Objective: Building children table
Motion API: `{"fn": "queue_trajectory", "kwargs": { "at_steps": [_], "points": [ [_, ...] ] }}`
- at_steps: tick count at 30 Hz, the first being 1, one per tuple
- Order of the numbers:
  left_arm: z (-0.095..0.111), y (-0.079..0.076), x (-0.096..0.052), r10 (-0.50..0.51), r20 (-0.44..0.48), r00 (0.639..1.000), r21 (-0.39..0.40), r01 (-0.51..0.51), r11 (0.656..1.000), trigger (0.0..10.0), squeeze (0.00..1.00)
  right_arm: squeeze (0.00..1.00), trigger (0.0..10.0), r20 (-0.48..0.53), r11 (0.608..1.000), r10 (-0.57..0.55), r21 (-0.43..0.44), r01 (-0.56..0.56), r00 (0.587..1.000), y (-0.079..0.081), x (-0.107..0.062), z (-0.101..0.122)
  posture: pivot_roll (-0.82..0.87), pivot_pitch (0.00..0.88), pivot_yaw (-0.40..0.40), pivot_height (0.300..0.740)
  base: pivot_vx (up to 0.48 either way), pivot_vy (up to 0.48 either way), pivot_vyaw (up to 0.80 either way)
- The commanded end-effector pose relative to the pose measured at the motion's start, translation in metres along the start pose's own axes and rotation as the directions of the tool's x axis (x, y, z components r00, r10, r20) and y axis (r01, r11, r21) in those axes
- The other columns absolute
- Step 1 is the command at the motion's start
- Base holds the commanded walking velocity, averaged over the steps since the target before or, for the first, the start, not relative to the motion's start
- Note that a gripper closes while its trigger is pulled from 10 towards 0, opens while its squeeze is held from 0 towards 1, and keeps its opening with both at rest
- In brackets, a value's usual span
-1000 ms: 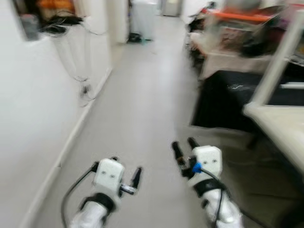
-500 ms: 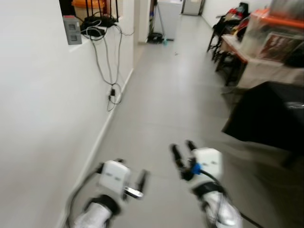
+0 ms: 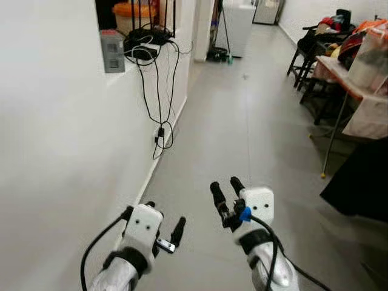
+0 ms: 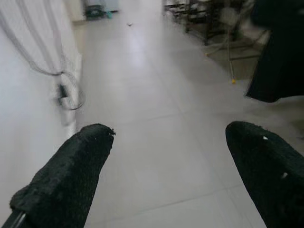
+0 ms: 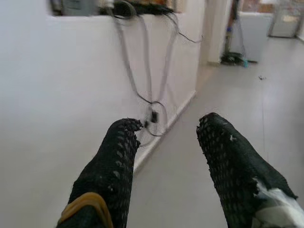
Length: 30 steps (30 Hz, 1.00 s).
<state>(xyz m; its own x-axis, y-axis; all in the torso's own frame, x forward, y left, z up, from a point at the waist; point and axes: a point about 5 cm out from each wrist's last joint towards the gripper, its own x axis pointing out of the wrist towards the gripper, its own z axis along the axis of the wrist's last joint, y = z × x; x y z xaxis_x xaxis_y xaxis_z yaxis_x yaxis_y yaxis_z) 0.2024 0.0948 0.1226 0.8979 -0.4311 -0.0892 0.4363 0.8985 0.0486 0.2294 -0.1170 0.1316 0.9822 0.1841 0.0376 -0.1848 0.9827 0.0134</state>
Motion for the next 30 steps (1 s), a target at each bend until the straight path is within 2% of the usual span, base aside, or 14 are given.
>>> {"fn": "queue_trajectory", "kwargs": {
  "at_steps": [1, 9, 28, 30],
  "points": [
    [-0.0054, 0.0021, -0.003, 0.005, -0.032, 0.999, 0.024, -0.004, 1.0, 10.0, 0.0, 0.0, 10.0, 0.005, 1.0, 0.009, 0.015, -0.009, 1.0, 0.0042, 0.0014, 0.0011, 0.1, 0.052, -0.086, 0.74, 0.48, 0.0, 0.0],
    [-0.0068, 0.0008, -0.0036, -0.001, -0.034, 0.999, 0.023, 0.001, 1.0, 10.0, 0.0, 0.0, 10.0, -0.004, 0.999, 0.002, 0.033, -0.001, 1.0, 0.0028, 0.0007, -0.0009, 0.09, 0.039, -0.085, 0.74, 0.48, 0.0, 0.0],
    [-0.009, 0.0009, -0.0017, -0.005, -0.031, 0.999, 0.006, 0.005, 1.0, 10.0, 0.0, 0.0, 10.0, -0.017, 1.0, 0.007, 0.014, -0.006, 1.0, 0.0029, 0.0024, -0.0035, 0.09, 0.016, -0.088, 0.74, 0.48, 0.0, -0.72],
    [-0.009, 0.0008, -0.0014, -0.006, -0.031, 1.0, 0.004, 0.006, 1.0, 10.0, 0.0, 0.0, 10.0, -0.017, 1.0, 0.006, 0.013, -0.006, 1.0, 0.0027, 0.0026, -0.0036, 0.09, 0.015, -0.087, 0.74, 0.48, 0.0, 0.0]
  ]
}}
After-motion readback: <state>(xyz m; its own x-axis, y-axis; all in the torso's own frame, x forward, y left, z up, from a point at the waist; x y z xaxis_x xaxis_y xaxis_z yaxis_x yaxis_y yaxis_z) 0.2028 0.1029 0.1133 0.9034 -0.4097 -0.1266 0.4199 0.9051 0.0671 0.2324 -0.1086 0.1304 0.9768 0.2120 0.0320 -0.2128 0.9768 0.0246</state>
